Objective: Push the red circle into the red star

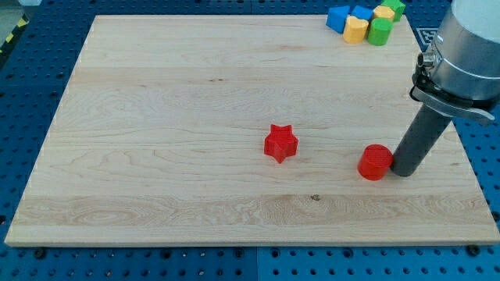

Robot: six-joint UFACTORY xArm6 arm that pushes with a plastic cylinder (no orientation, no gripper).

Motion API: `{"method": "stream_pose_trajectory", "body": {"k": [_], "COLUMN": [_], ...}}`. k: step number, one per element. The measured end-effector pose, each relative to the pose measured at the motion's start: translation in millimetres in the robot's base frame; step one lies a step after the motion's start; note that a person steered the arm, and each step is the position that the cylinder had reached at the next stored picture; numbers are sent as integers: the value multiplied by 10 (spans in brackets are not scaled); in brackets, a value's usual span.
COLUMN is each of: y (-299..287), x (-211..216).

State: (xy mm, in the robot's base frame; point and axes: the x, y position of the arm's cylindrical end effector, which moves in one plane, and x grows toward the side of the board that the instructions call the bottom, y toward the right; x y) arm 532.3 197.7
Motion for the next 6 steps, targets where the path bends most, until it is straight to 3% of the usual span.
{"method": "stream_pose_trajectory", "body": {"k": [1,2,3,4,5,6], "y": [-59,-457,-483,17,21,-500], "x": [361,126,-111,-29,-405,-535]}}
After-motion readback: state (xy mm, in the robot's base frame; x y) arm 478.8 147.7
